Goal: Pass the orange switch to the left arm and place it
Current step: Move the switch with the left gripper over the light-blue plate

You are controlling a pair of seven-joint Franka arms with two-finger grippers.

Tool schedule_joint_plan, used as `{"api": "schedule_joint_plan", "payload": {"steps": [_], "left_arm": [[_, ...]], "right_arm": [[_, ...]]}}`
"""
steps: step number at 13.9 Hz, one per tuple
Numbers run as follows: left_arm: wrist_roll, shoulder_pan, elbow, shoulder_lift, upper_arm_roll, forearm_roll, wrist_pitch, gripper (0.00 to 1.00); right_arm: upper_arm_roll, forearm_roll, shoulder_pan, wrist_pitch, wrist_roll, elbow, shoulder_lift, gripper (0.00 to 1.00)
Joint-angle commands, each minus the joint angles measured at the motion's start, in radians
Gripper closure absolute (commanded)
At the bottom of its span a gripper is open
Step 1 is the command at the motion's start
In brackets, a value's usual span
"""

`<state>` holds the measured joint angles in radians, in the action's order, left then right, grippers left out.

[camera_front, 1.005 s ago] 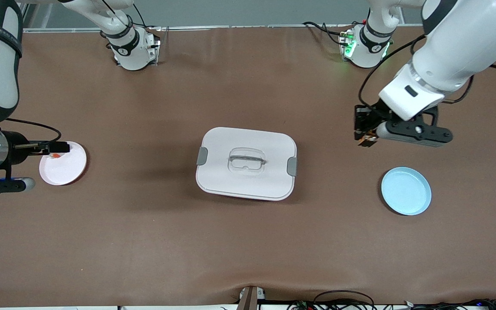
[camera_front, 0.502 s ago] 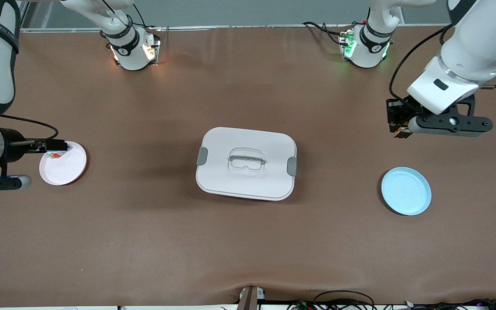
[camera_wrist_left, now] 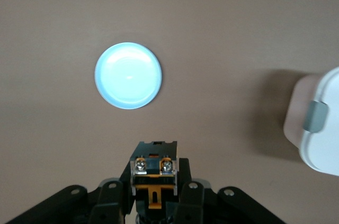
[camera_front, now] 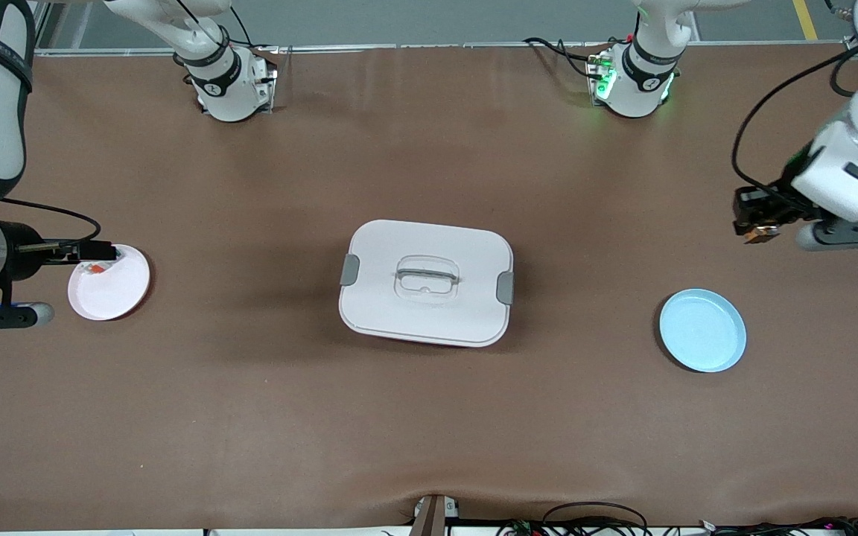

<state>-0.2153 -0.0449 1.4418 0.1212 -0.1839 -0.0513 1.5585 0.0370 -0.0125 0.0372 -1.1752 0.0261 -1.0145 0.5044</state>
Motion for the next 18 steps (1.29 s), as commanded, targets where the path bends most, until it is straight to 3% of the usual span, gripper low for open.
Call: {"api": "schedule_joint_plan", "payload": {"steps": [1,5,9,12,18], "left_arm": [[-0.021,-0.055,0.011,0.001,-0.006,-0.013,-0.003,1.00],[-0.183,-0.101,0.005,0.024,-0.006,0.002,0.031,1.00],[-0.586,-0.118,0.009,0.046,-0.005,0.004,0.029,1.00],[-0.745,-0.156,0.028,0.060,-0.005,-0.005,0.025,1.00],[-0.890,-0.250,0.253,0.022,-0.006,-0.005,0.214,1.00]], "right_arm": [[-0.011,0.022,-0.011,-0.007,0.008,-0.051,-0.039,0.00],[-0.011,0.016,-0.025,-0.044,0.002,-0.093,-0.067,0.00],[-0.012,0.023,-0.019,-0.141,-0.003,-0.173,-0.124,0.00],[-0.014,0.008,-0.028,-0.144,-0.002,-0.177,-0.156,0.00],[-0.014,0.005,-0.078,-0.121,0.012,-0.191,-0.266,0.00]]}}
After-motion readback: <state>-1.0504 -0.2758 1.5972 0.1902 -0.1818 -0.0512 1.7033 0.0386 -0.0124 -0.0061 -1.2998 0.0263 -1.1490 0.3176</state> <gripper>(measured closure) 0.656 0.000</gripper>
